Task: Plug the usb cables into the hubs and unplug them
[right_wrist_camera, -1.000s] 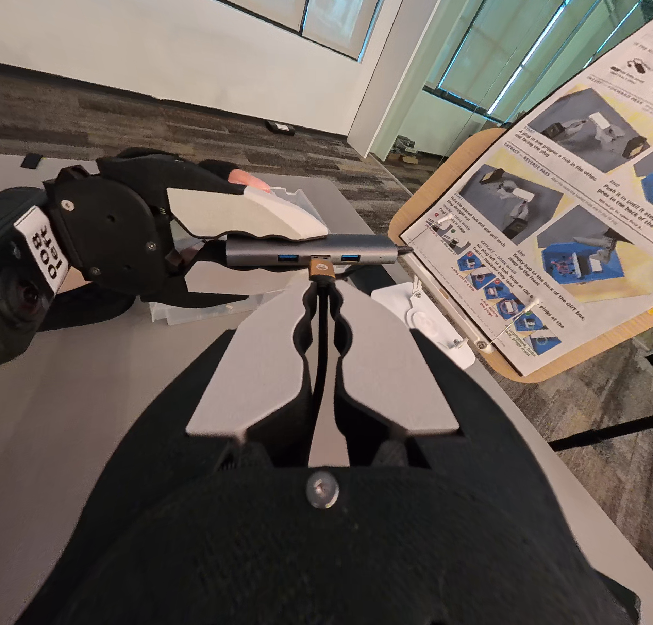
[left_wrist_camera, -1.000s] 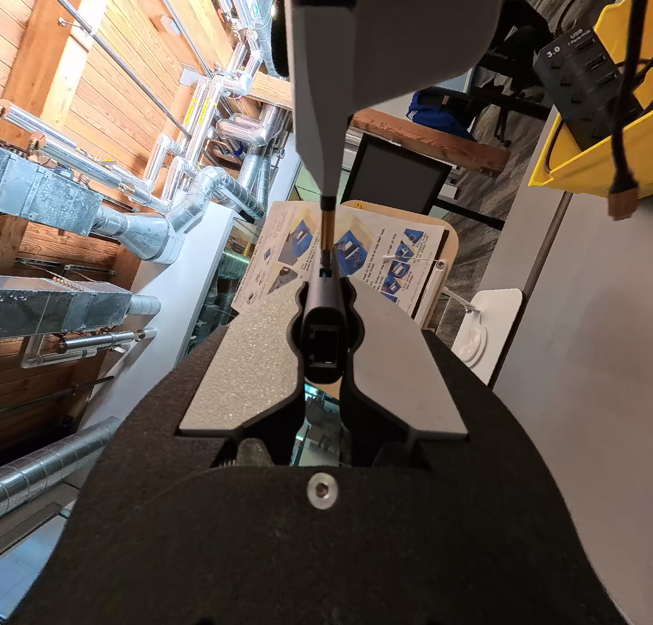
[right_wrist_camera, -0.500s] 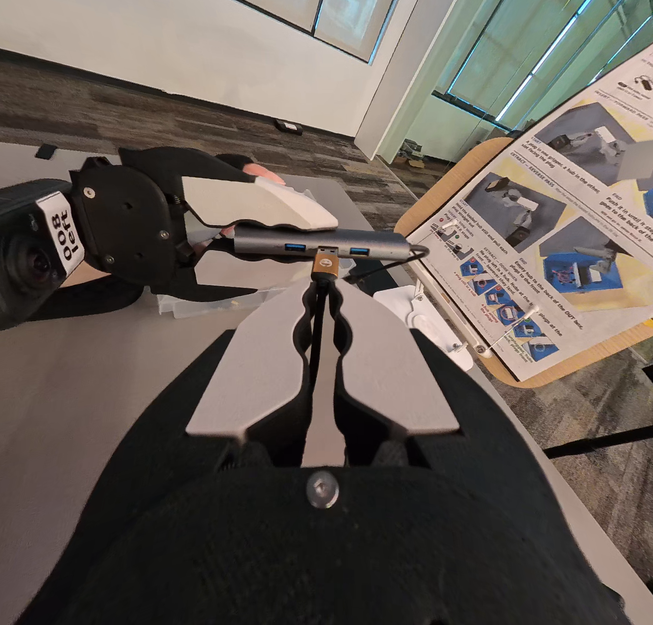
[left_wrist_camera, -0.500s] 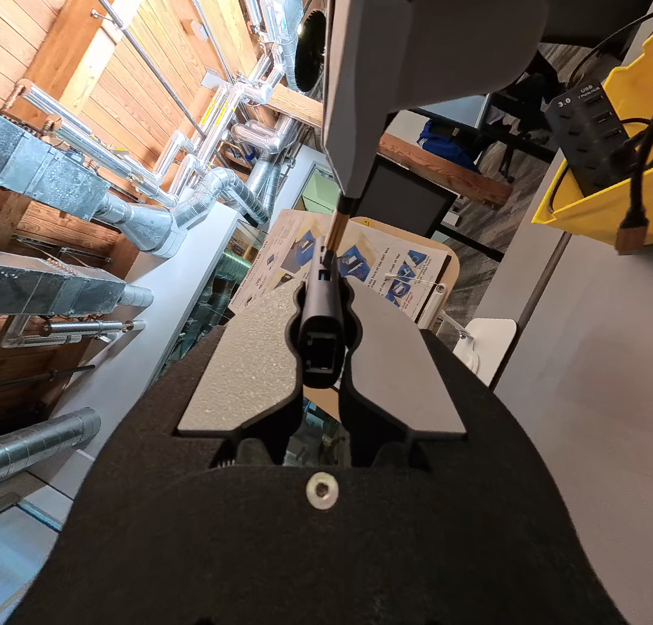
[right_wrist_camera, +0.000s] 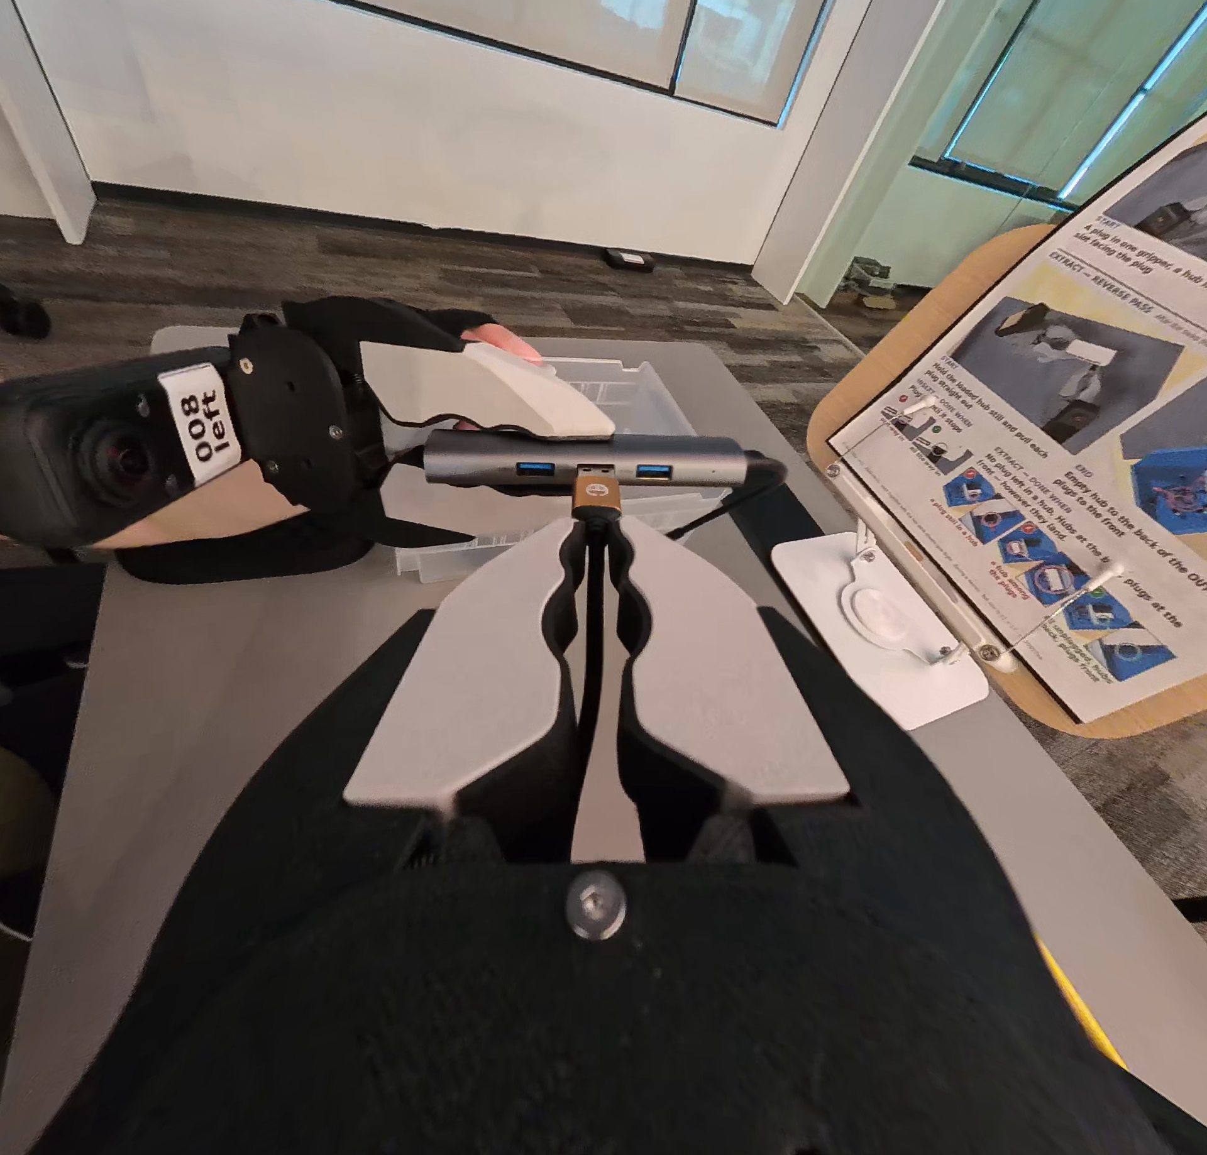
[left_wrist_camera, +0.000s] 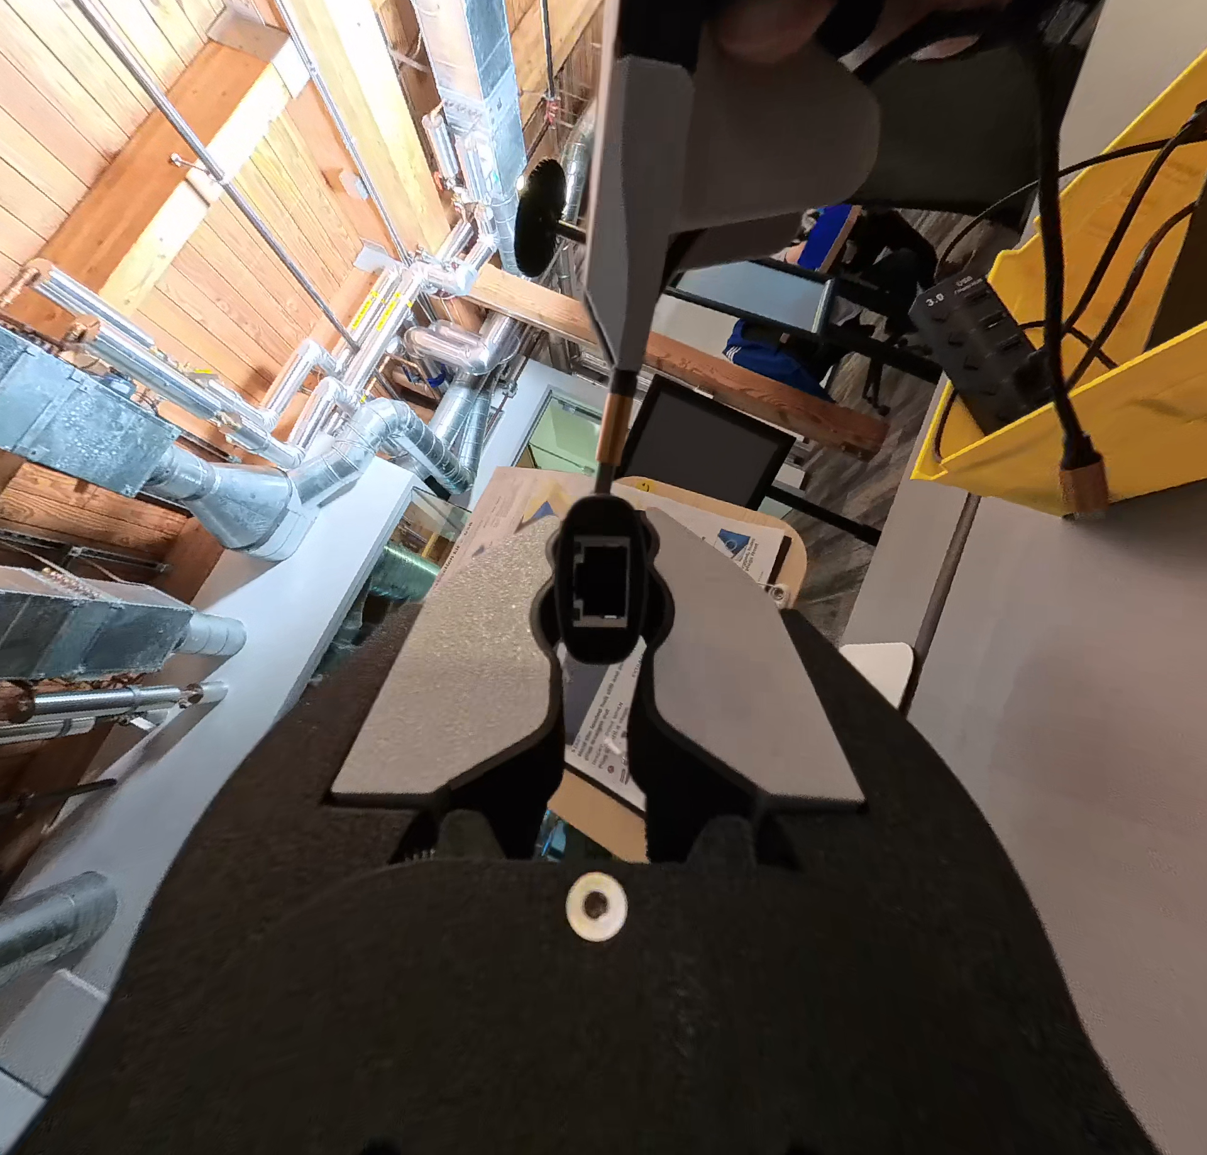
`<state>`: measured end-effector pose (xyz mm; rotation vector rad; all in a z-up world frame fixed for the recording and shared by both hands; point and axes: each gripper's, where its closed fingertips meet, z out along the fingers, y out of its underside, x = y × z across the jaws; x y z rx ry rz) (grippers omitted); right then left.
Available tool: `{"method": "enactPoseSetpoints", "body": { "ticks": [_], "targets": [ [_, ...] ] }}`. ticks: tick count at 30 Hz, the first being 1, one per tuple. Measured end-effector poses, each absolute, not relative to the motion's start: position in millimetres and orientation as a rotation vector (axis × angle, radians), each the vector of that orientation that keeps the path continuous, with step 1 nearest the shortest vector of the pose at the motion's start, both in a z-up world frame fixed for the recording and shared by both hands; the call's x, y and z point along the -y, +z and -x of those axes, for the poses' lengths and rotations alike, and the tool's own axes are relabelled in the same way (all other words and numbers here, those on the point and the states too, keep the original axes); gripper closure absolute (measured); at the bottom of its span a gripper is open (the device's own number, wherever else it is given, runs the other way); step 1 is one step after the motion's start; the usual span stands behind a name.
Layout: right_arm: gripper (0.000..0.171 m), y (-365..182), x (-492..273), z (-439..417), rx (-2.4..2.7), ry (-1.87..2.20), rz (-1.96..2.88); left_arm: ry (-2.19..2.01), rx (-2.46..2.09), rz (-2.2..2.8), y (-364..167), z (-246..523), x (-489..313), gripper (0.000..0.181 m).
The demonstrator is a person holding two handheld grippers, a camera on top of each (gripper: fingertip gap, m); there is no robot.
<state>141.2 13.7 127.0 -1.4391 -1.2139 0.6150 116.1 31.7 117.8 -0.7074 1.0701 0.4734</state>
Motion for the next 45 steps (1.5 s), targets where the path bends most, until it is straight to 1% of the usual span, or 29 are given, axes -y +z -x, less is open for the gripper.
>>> {"method": "enactPoseSetpoints", "body": {
  "ticks": [5,13,25,35,40,43,44,45],
  "targets": [
    [0.163,124,-15,-142,1.222,0.624,1.447,0.523,-1.072,0.711,117,-116,-35,0.165],
    [0.163,130,-9,-137,1.218,0.53,1.414,0.506,-1.056,0.723,124,-112,-32,0.165],
    [0.163,128,-12,-136,1.201,0.512,1.431,0.49,-1.056,0.752,122,-111,-36,0.164],
    [0.161,140,-2,-152,1.184,0.717,1.415,0.279,-1.067,0.826,120,-114,-36,0.164],
    [0.159,175,12,-179,1.103,0.865,1.257,0.204,-1.09,0.826,118,-118,-32,0.165],
    [0.16,201,10,-210,0.948,1.084,1.154,0.148,-1.106,0.824,114,-124,-28,0.164],
    [0.16,202,3,-218,0.919,1.113,1.145,0.12,-1.114,0.83,113,-126,-26,0.165],
    [0.16,195,-12,-223,0.907,1.056,1.162,0.086,-1.119,0.832,112,-128,-24,0.165]
  ]
}}
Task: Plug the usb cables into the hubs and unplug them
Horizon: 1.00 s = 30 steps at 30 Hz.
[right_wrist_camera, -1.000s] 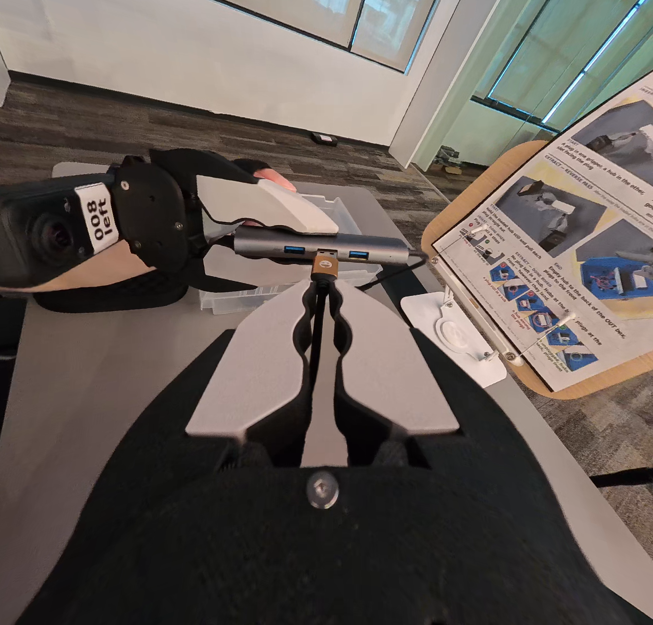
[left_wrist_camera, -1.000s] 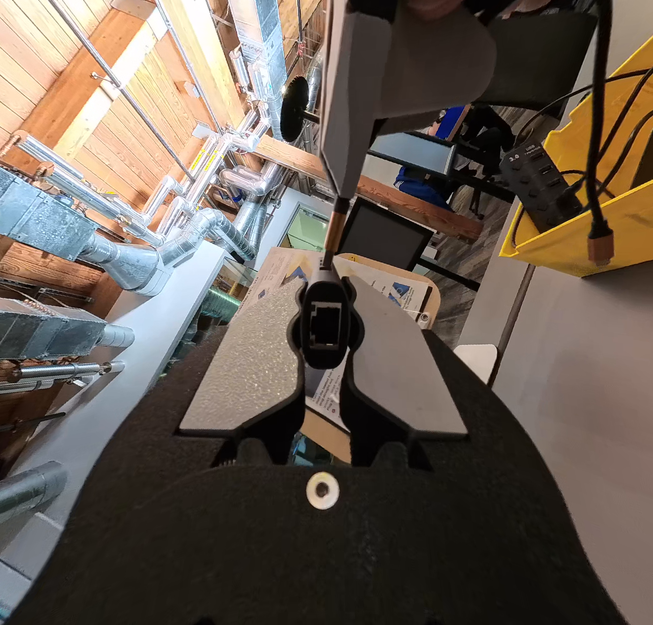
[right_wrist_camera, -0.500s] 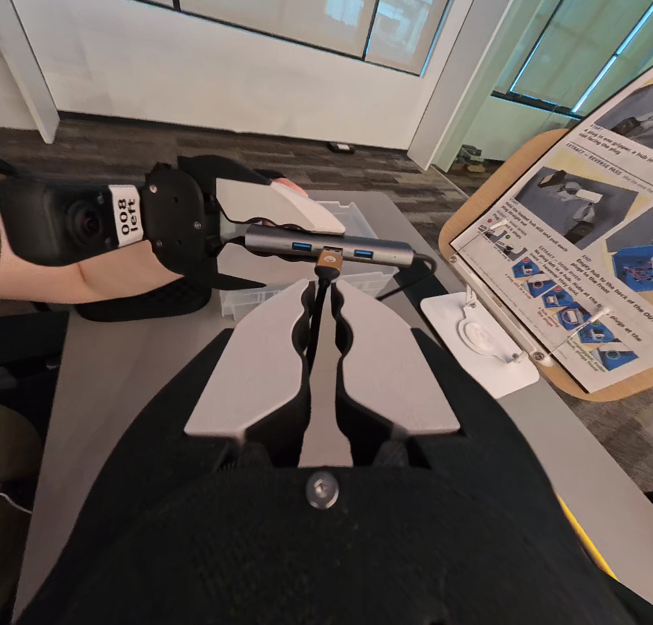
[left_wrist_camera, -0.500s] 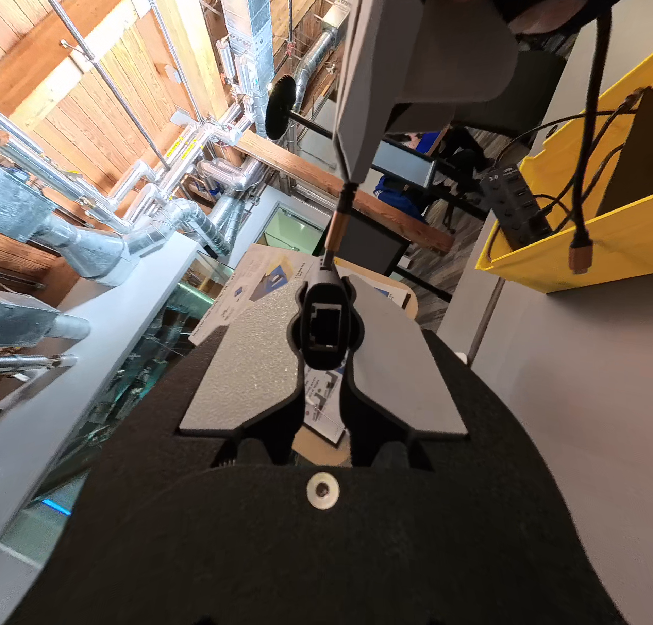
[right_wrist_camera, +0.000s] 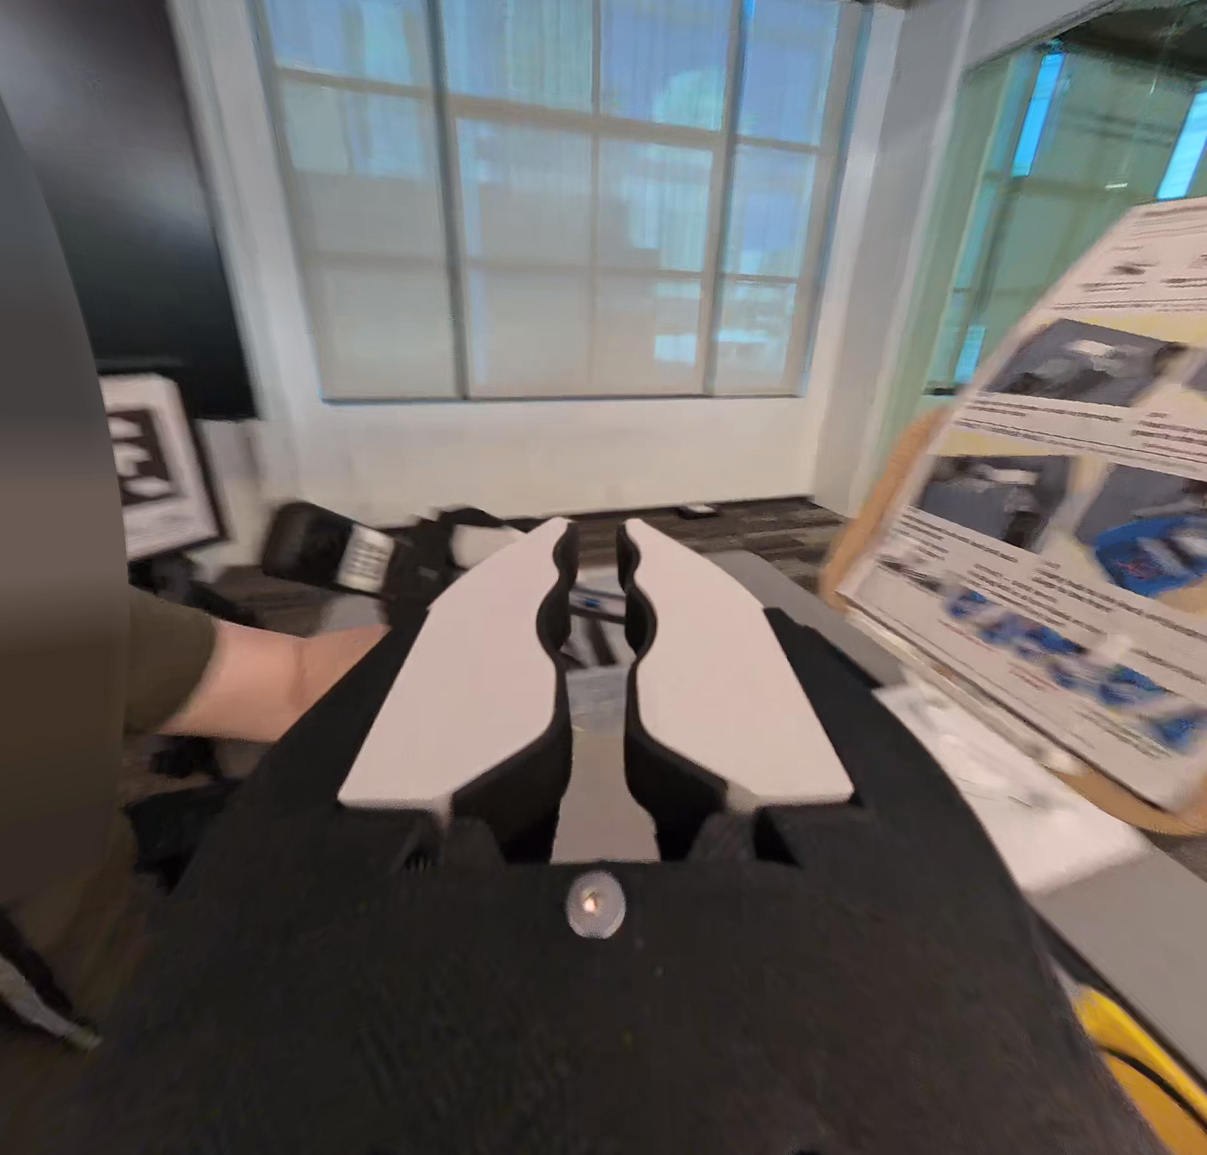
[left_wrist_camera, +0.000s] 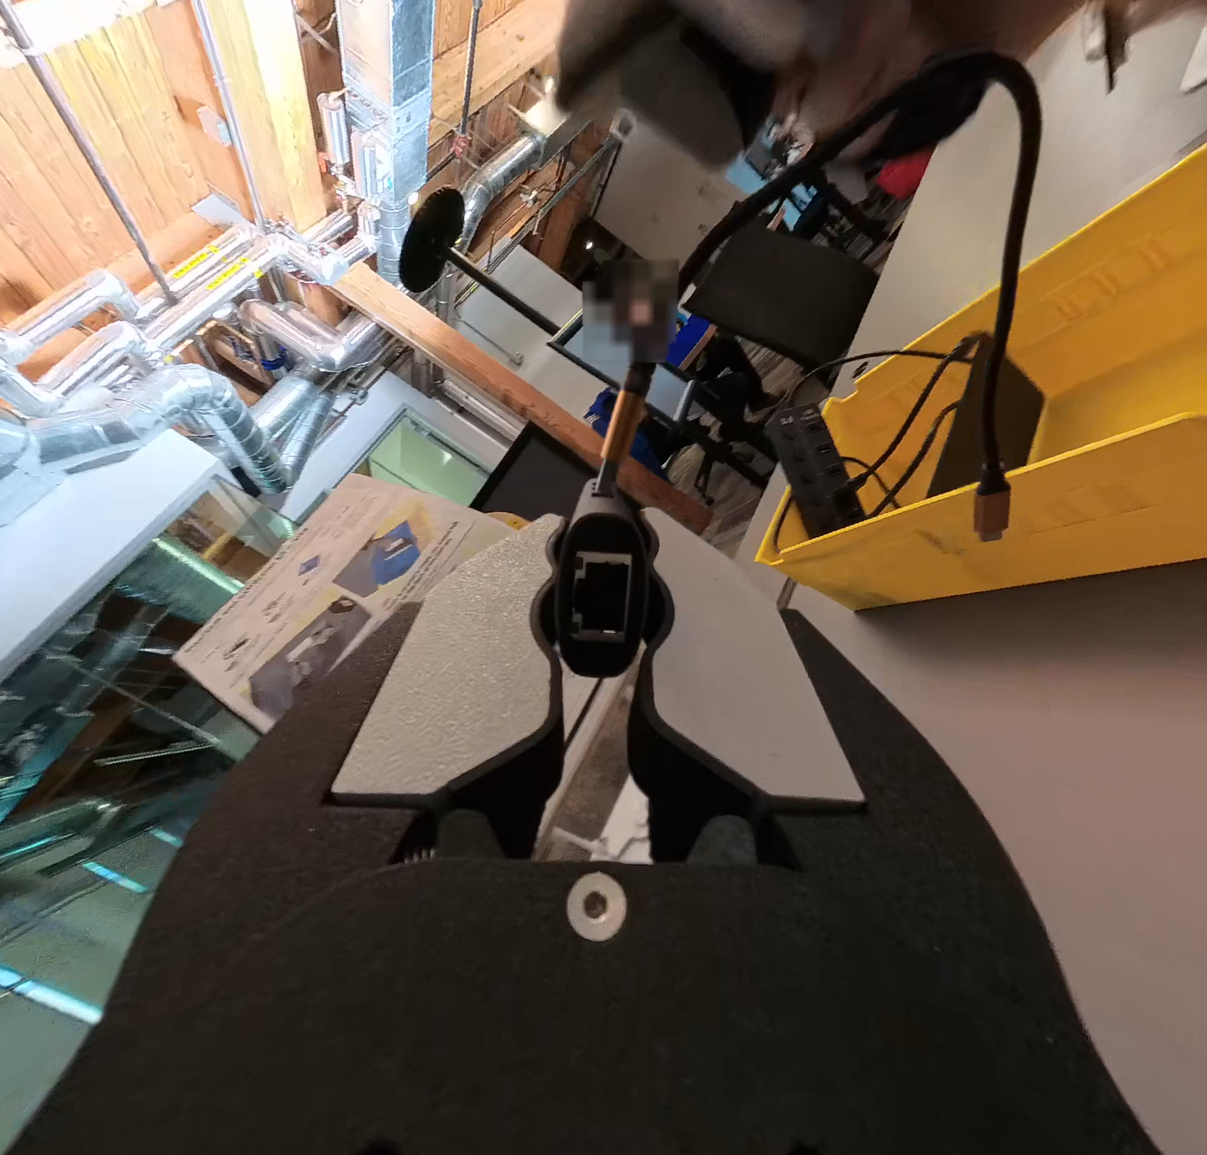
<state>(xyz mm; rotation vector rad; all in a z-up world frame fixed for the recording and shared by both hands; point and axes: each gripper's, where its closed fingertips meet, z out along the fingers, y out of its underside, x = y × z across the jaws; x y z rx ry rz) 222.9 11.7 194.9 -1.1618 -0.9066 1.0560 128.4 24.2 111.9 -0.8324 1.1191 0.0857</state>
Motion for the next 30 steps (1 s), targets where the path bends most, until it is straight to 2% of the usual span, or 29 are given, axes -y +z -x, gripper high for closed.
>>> {"method": "enactPoseSetpoints", "body": {
  "ticks": [3,8,14,17,24,30],
  "targets": [
    [0.146,149,-57,-220,1.016,0.695,1.241,-0.019,-1.14,0.835,110,-135,-15,0.165],
    [0.125,112,-43,-179,1.308,0.579,1.059,-0.141,-1.189,0.822,110,-143,0,0.165],
    [0.13,96,-24,-154,1.454,0.466,0.96,-0.218,-1.228,0.802,108,-149,12,0.165],
    [0.146,91,-23,-149,1.488,0.44,0.957,-0.246,-1.246,0.805,106,-151,15,0.165],
    [0.15,74,-29,-154,1.583,0.341,1.07,-0.33,-1.292,0.916,96,-151,8,0.163],
    [0.151,65,-36,-157,1.618,0.218,1.137,-0.209,-1.319,0.954,88,-146,-6,0.156]
  ]
}}
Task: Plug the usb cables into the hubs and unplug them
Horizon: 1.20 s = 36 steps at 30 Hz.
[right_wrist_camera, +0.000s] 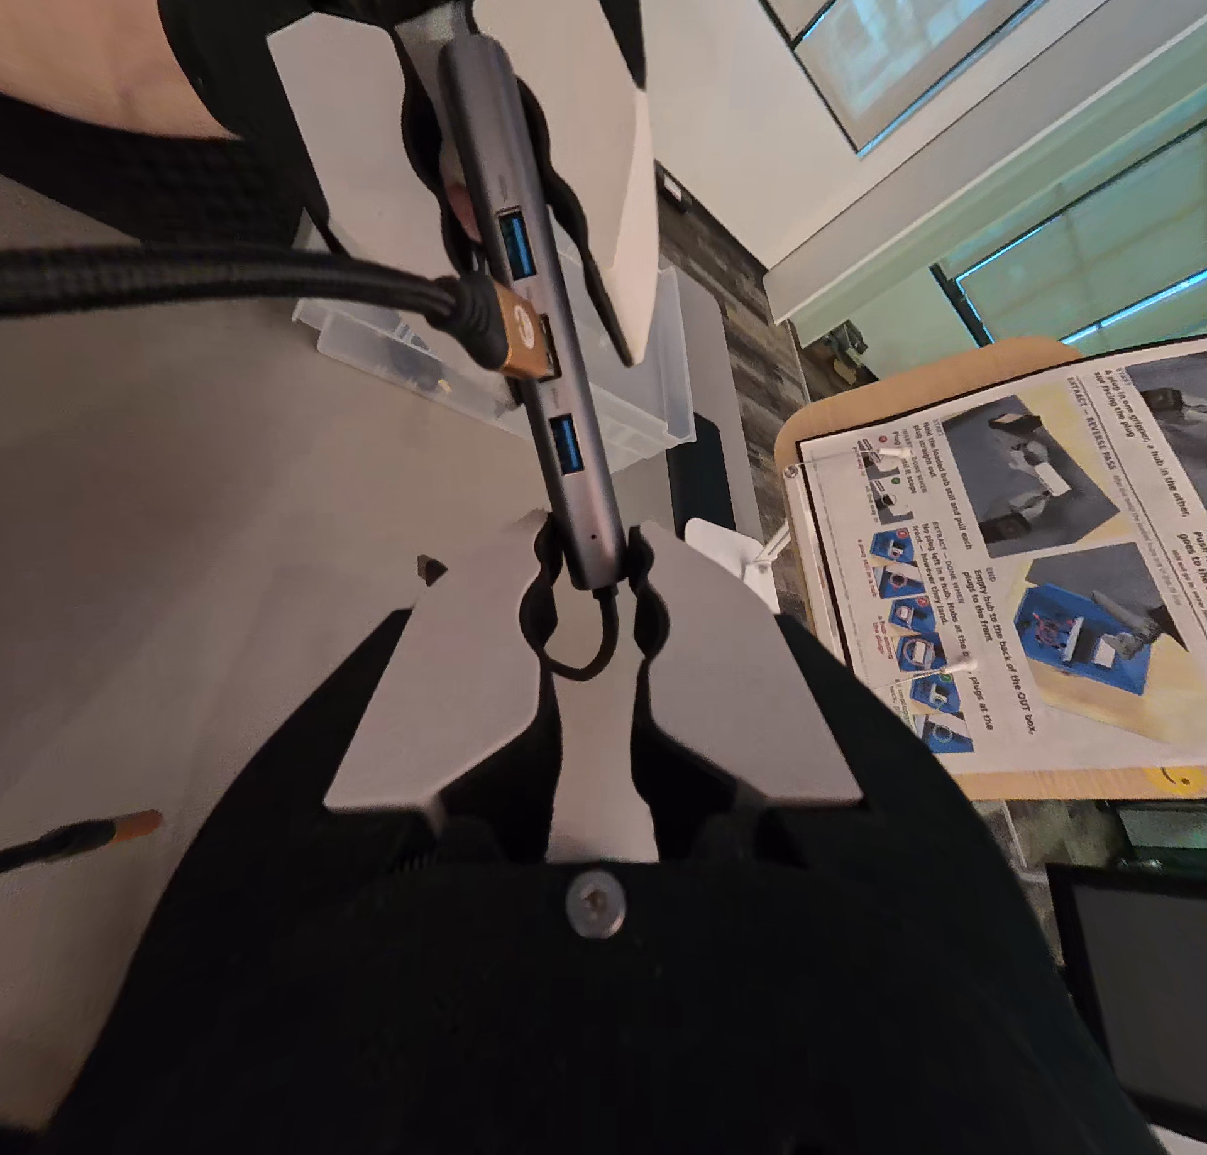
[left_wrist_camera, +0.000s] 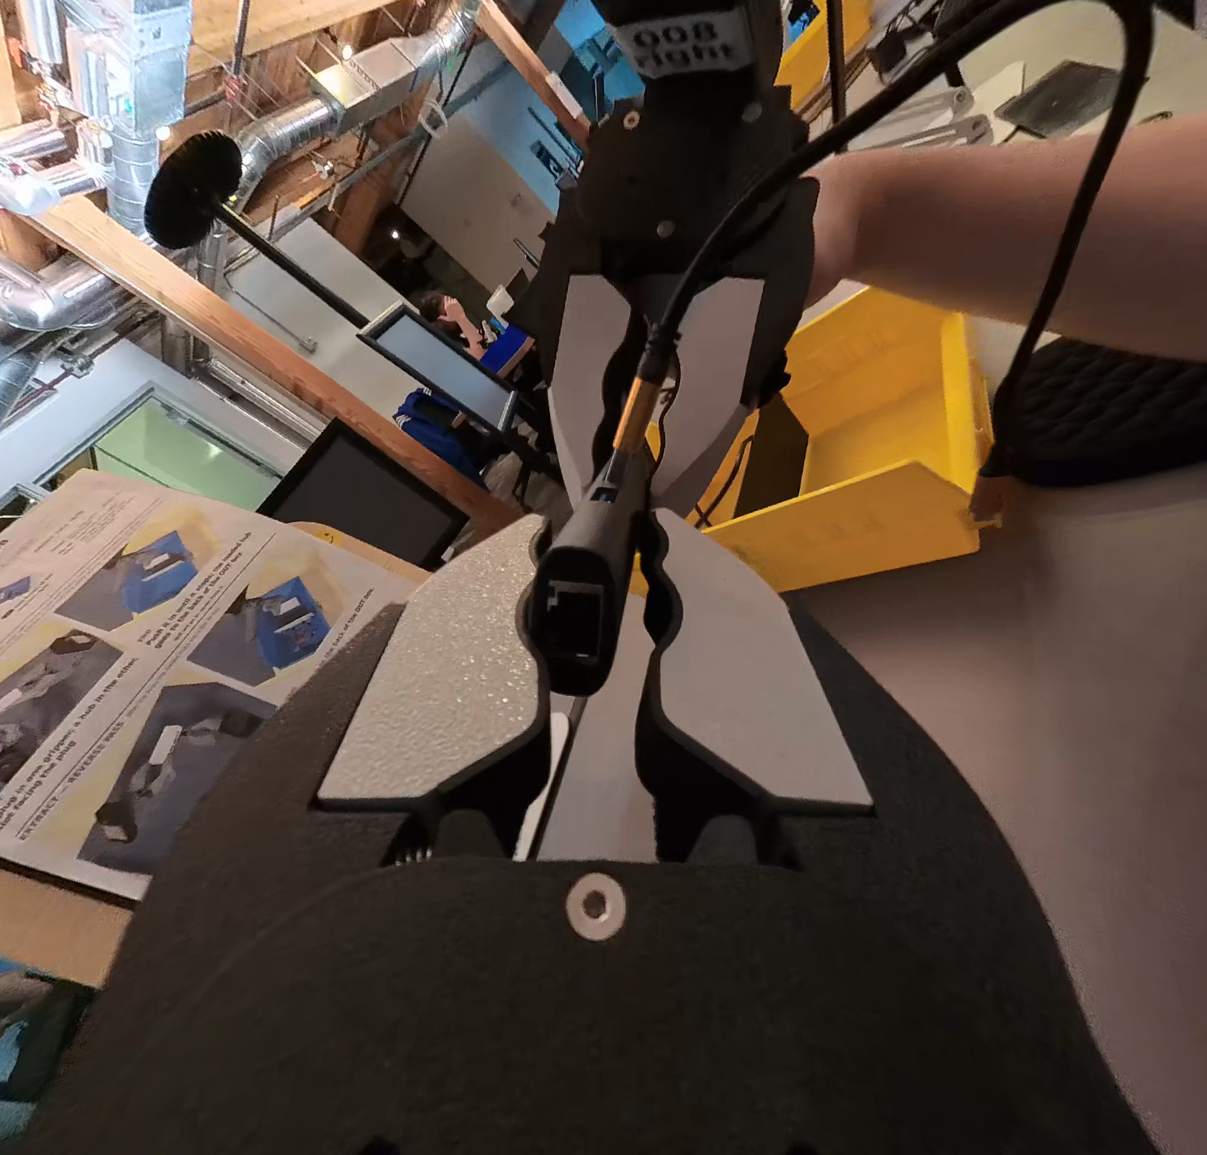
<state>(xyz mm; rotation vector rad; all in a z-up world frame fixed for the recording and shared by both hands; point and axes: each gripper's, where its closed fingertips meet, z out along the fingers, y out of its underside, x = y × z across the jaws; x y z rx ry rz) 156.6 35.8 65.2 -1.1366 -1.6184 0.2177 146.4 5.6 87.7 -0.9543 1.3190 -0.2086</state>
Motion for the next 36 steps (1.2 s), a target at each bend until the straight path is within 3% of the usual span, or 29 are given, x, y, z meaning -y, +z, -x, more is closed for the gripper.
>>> {"method": "enactPoseSetpoints", "body": {
  "ticks": [36],
  "targets": [
    [0.152,66,-26,-167,1.702,0.033,1.075,-0.213,-1.453,0.956,70,-146,-1,0.165]
  ]
}}
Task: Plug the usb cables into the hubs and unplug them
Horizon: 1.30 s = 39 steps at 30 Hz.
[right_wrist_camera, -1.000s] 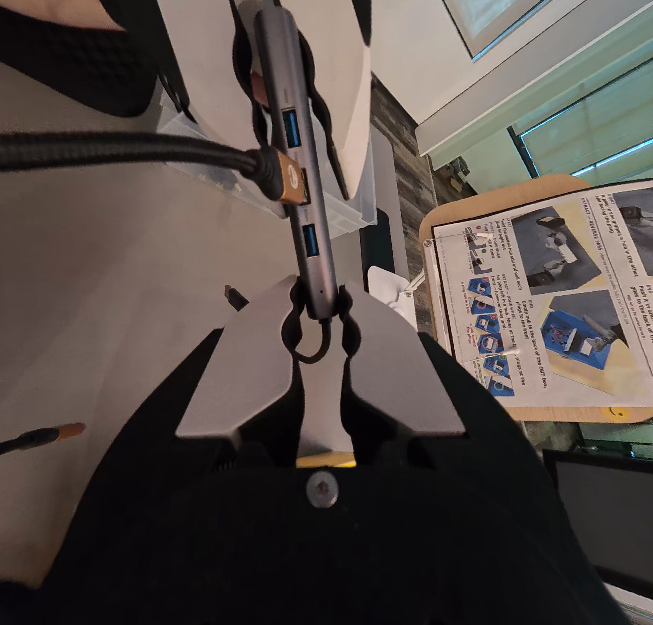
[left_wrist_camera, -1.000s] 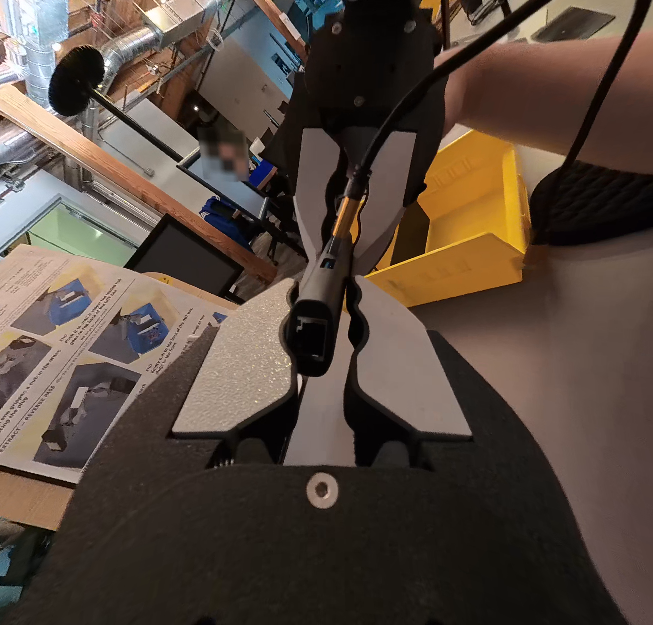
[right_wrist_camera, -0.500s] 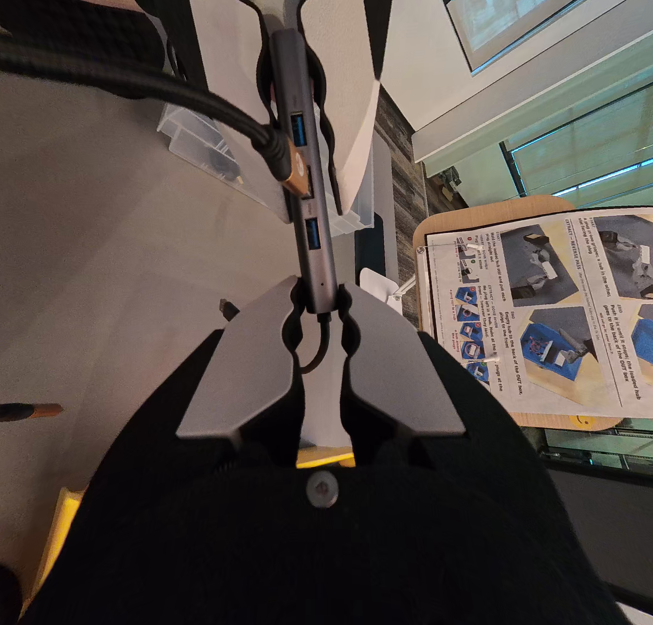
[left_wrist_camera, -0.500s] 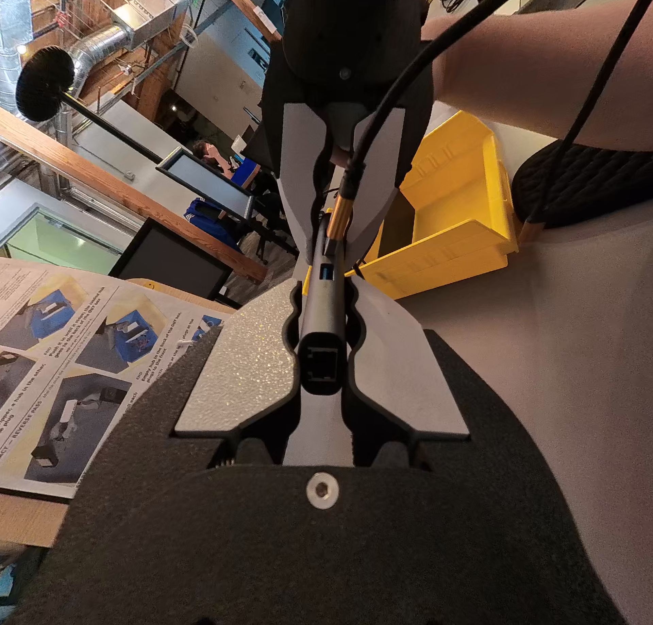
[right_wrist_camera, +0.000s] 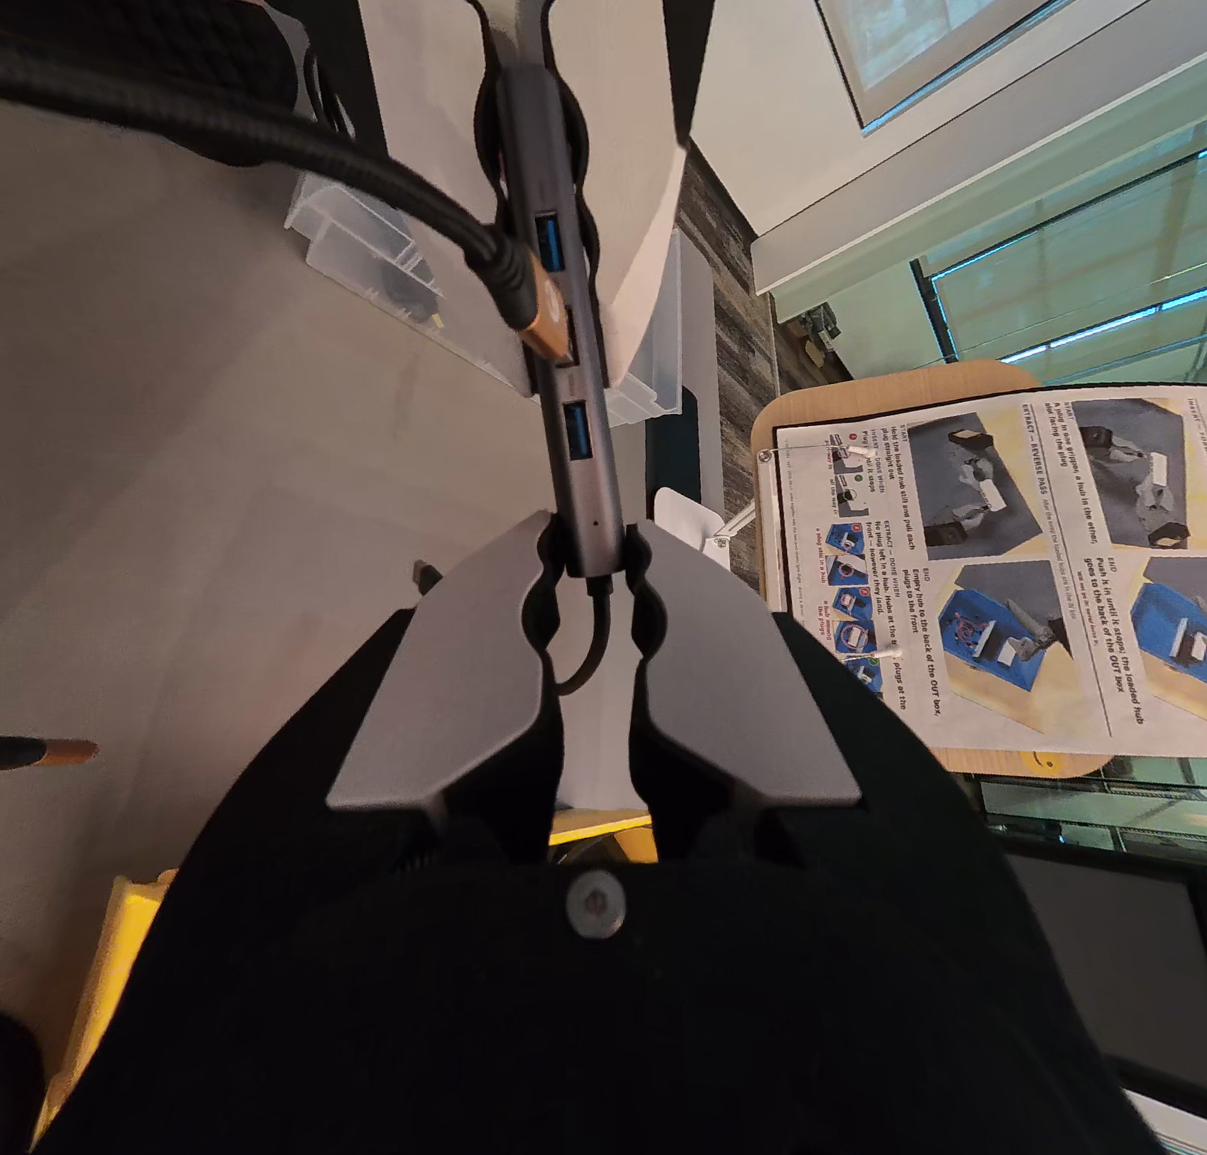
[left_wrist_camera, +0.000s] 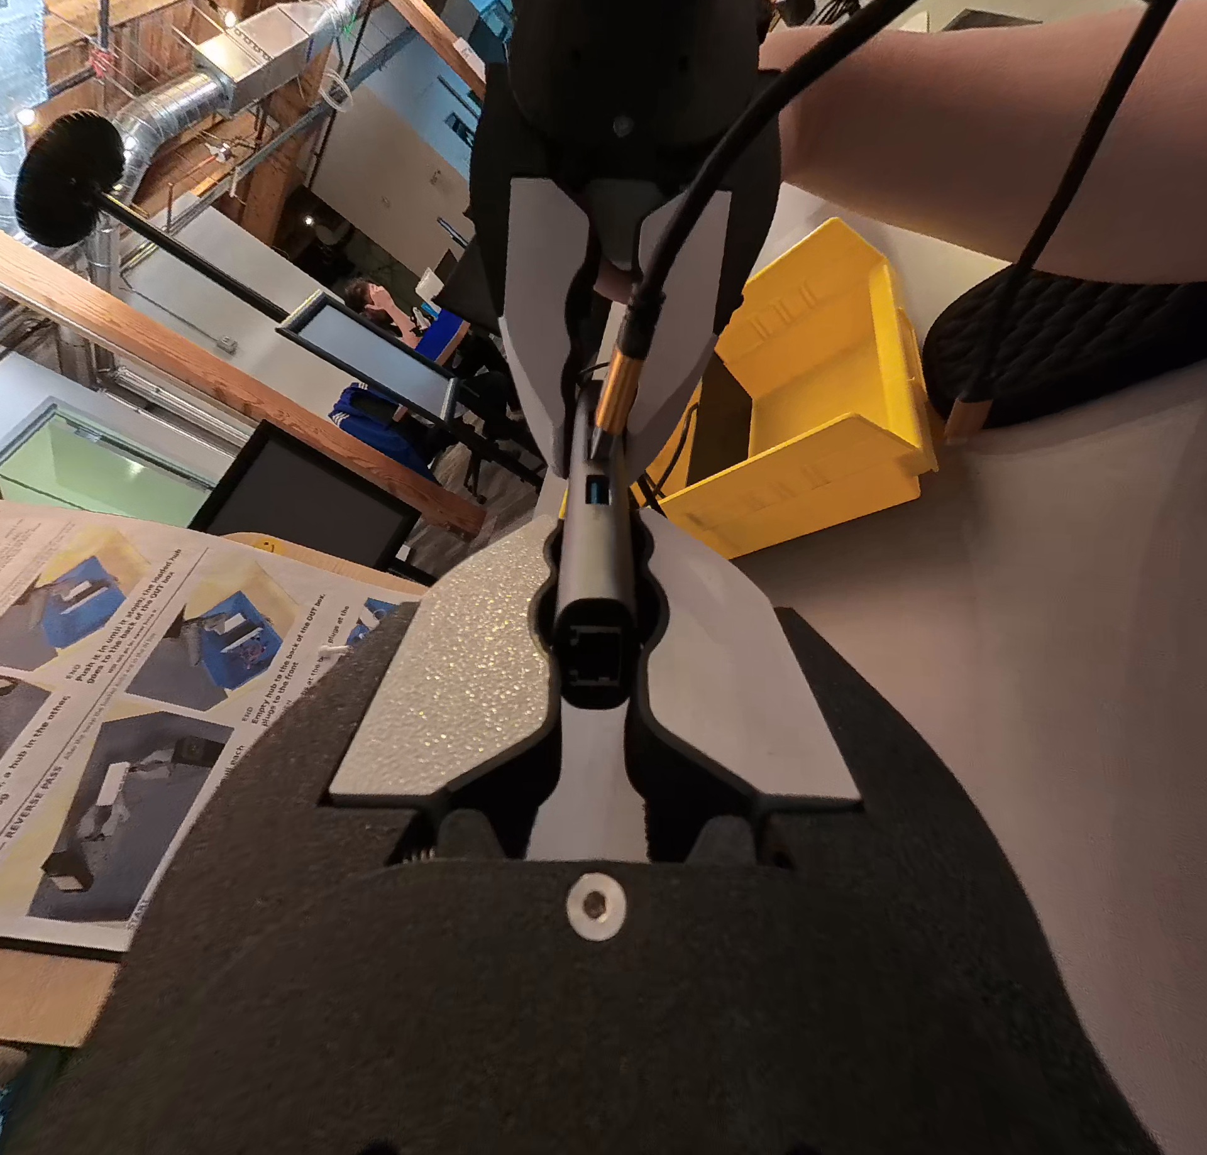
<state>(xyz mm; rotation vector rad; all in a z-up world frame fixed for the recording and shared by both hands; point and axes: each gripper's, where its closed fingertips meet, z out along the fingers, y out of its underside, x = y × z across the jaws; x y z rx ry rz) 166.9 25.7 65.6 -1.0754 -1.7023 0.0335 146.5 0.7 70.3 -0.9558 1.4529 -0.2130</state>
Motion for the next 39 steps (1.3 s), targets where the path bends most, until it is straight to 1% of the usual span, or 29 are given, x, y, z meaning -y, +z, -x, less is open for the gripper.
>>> {"method": "enactPoseSetpoints", "body": {
  "ticks": [12,21,26,29,32,36,39],
  "targets": [
    [0.152,62,-29,-169,1.714,-0.026,1.111,-0.088,-1.455,0.962,64,-147,-10,0.163],
    [0.151,65,-33,-172,1.687,-0.056,1.116,0.005,-1.435,0.924,65,-149,-14,0.165],
    [0.147,74,-35,-170,1.618,-0.008,1.107,0.081,-1.38,0.881,72,-148,-17,0.165],
    [0.139,80,-39,-172,1.578,-0.008,1.103,0.143,-1.333,0.875,79,-143,-23,0.165],
    [0.137,91,-41,-176,1.512,0.014,1.099,0.205,-1.28,0.894,86,-132,-34,0.165],
    [0.14,125,-50,-191,1.285,0.066,1.156,0.299,-1.173,0.947,98,-111,-53,0.166],
    [0.14,154,-37,-193,1.126,0.225,1.221,0.464,-1.085,0.981,107,-87,-72,0.165]
  ]
}}
